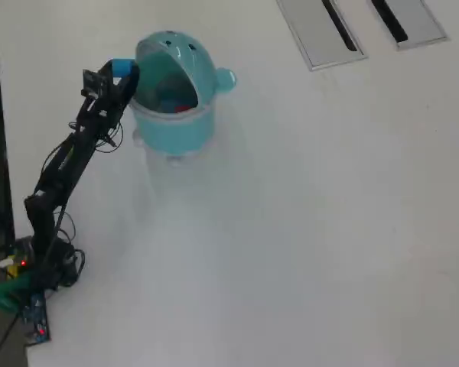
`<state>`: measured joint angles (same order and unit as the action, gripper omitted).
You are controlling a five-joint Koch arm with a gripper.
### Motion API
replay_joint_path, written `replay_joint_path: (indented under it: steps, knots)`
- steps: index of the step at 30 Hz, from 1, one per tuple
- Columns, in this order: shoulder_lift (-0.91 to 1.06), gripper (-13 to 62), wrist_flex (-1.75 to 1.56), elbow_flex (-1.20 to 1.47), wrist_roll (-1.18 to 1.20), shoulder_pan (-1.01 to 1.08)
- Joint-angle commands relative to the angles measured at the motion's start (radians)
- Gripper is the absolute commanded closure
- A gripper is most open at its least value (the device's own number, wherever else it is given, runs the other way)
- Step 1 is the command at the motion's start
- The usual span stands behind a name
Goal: Grasp RGB lego blocks and put them in the bin one by one.
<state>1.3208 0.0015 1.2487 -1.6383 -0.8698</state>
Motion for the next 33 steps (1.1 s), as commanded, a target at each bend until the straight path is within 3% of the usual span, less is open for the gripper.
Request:
replay_joint_path:
  steps: [1,4,8,23,33]
  knots:
    - [-0.005,38.9,-0.017,-0.135,0.003,0.018]
    - [-0.069,36.2,-0.055,-0.133,0.011,0.038]
    - [-0.132,23.9,-0.074,-0.189,-0.026,0.054]
    - [-0.081,19.2,-0.078,-0.152,-0.029,0.029]
    - [0.201,18.4,-0.107,0.230,-0.029,0.018]
